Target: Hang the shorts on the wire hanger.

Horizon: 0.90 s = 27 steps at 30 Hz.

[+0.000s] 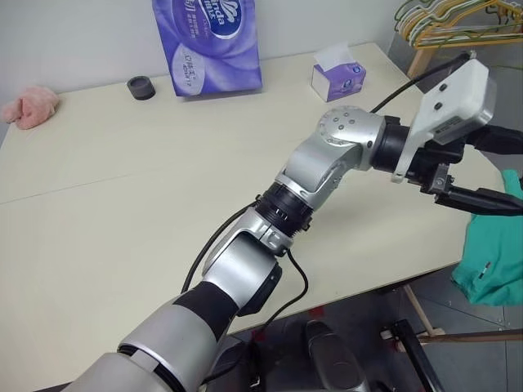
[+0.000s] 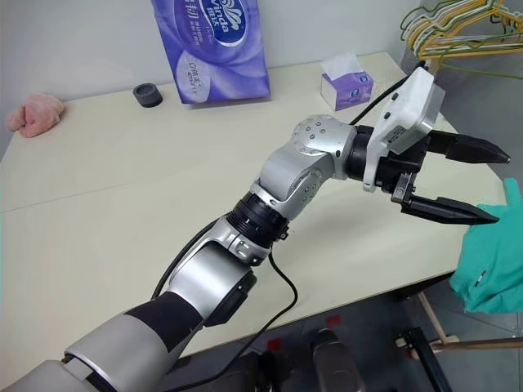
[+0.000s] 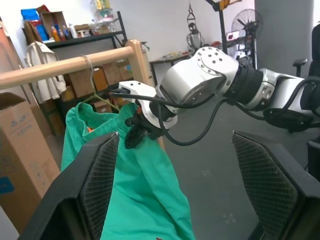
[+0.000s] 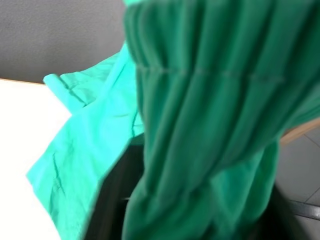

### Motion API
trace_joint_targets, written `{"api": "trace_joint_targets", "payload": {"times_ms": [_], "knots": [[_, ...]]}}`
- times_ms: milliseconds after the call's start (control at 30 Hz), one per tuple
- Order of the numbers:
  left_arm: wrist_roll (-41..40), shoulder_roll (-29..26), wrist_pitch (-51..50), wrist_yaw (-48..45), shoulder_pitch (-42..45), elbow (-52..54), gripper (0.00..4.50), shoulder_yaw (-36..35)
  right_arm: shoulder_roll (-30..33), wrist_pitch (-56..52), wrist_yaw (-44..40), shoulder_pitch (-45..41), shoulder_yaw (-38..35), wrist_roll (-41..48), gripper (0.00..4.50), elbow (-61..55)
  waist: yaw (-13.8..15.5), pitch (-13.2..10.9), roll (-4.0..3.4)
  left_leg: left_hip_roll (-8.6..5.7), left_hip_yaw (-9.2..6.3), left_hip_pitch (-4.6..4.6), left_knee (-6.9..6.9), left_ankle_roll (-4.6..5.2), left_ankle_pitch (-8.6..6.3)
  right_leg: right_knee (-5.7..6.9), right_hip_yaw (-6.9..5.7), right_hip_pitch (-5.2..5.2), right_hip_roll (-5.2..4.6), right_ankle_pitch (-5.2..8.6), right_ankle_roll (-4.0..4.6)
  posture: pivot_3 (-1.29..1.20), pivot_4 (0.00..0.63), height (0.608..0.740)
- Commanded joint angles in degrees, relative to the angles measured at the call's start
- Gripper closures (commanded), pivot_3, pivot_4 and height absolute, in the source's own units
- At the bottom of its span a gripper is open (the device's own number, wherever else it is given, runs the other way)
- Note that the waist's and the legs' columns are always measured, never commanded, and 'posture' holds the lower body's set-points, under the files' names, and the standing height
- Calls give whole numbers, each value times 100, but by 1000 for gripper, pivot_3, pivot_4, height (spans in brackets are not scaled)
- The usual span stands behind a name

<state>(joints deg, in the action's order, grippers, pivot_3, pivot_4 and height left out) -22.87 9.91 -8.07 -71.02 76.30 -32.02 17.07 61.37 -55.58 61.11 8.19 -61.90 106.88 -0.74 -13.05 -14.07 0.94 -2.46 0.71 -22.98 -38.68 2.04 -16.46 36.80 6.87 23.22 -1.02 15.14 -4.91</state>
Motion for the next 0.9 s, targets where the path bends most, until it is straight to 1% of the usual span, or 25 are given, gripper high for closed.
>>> {"api": "trace_joint_targets", "payload": {"times_ms": [33,100,133,167,333,433,500,567,600,667,767,800,900], "knots": [[-36,749,108,5,336,128,662,17,162,101,-80,29,-160,-23,1307,-222,-1,0,0,0,0,0,0,0,0,0,1,0,0,0,0,-381,244,740],[-29,748,111,40,345,116,662,22,172,101,-67,55,-187,-43,664,-275,0,0,0,0,1,0,0,0,0,0,1,0,0,0,0,-380,243,740],[-26,749,110,62,354,105,662,18,177,98,-58,70,-202,-44,264,-303,0,0,0,0,0,0,0,0,0,0,0,0,0,0,0,-378,244,740],[-24,747,108,74,356,102,662,18,178,104,-32,85,-215,-38,32,-359,0,0,0,0,0,0,0,0,0,0,1,0,0,0,0,-378,244,740],[11,719,104,96,339,107,662,51,284,103,210,215,-297,-261,32,-605,3,0,0,0,0,0,0,1,-1,0,1,0,0,0,-1,-371,243,740],[44,687,130,116,314,95,662,65,470,96,432,247,-344,-824,32,-837,3,1,-1,0,2,0,0,1,-1,-1,2,1,0,0,-1,-370,239,740],[79,655,158,148,313,65,662,55,593,130,622,141,-333,-1154,32,-1041,3,2,-3,-1,4,0,0,1,-1,0,4,2,0,0,-1,-365,233,740],[111,634,194,155,314,26,662,55,676,162,550,-44,-238,-1397,32,-1190,1,2,-3,-1,4,0,0,1,-1,2,4,2,0,0,-1,-360,227,740],[126,622,211,158,314,10,662,57,658,266,645,-198,-163,-1476,32,-1256,0,1,-2,0,5,0,0,1,0,2,5,2,0,0,-1,-358,224,740],[180,578,250,184,311,-20,662,60,820,238,321,-381,-18,-1911,32,-1516,9,3,-5,0,5,0,-1,1,0,2,5,2,1,-1,-2,-349,220,740],[300,518,308,295,301,-78,662,48,951,148,7,-605,210,-2338,32,-1897,17,4,-7,0,5,-1,-2,0,0,2,5,3,1,-1,-4,-340,215,740],[348,491,337,346,295,-102,662,39,1049,123,-269,-622,275,-2664,32,-2047,26,4,-7,0,5,-1,-2,0,0,2,5,4,1,-2,-4,-336,214,740],[615,271,399,849,205,-148,662,-65,1563,279,-1516,-435,595,-4180,32,-2600,42,12,-21,-1,5,-3,-3,0,0,4,6,10,0,-3,-8,-325,210,740]]}}
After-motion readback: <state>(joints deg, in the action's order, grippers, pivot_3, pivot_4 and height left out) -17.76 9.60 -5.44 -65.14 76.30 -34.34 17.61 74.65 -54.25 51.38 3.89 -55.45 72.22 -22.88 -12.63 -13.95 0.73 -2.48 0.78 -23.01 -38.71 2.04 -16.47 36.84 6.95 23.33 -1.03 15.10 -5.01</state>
